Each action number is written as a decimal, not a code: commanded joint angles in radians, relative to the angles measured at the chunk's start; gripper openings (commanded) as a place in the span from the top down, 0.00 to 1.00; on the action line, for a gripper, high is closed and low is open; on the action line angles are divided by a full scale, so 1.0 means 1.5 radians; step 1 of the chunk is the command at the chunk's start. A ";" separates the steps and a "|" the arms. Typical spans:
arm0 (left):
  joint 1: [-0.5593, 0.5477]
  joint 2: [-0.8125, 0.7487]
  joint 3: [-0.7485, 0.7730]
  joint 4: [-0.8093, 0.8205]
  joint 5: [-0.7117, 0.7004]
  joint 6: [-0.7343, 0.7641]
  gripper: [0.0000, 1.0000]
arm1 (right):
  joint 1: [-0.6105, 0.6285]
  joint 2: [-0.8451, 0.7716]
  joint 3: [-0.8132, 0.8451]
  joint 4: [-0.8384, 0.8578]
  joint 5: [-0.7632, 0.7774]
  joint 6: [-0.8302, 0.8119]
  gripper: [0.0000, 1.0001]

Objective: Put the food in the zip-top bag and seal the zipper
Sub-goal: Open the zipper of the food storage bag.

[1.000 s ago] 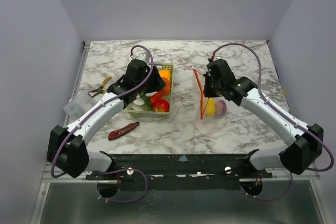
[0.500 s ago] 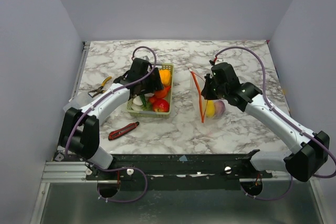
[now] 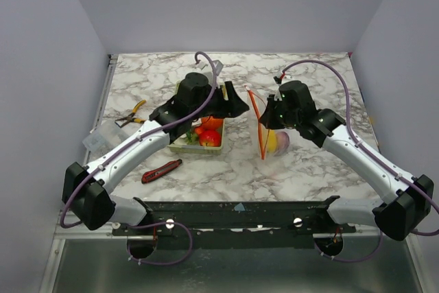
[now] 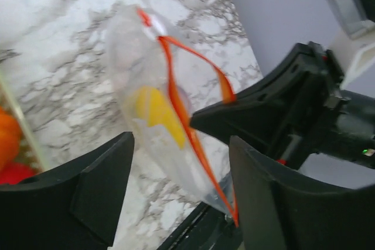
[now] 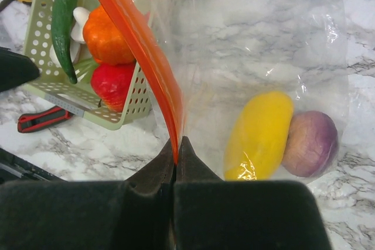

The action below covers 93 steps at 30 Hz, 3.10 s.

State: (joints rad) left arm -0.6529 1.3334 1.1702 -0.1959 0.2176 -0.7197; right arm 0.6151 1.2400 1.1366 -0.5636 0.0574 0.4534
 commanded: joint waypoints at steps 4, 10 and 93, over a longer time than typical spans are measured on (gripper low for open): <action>-0.065 0.083 0.073 0.017 -0.038 -0.015 0.38 | 0.002 0.001 0.009 0.016 -0.030 0.015 0.99; -0.077 0.109 0.099 0.001 -0.062 -0.004 0.71 | 0.000 -0.014 0.014 0.007 -0.021 0.021 0.99; -0.122 0.051 0.021 0.062 0.020 -0.185 0.50 | 0.001 -0.020 0.094 -0.065 0.244 -0.027 1.00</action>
State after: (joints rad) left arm -0.8169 1.3548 1.1374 -0.1341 0.2874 -0.9798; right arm 0.6151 1.2152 1.2678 -0.6601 0.4141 0.3859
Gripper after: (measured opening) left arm 0.522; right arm 0.007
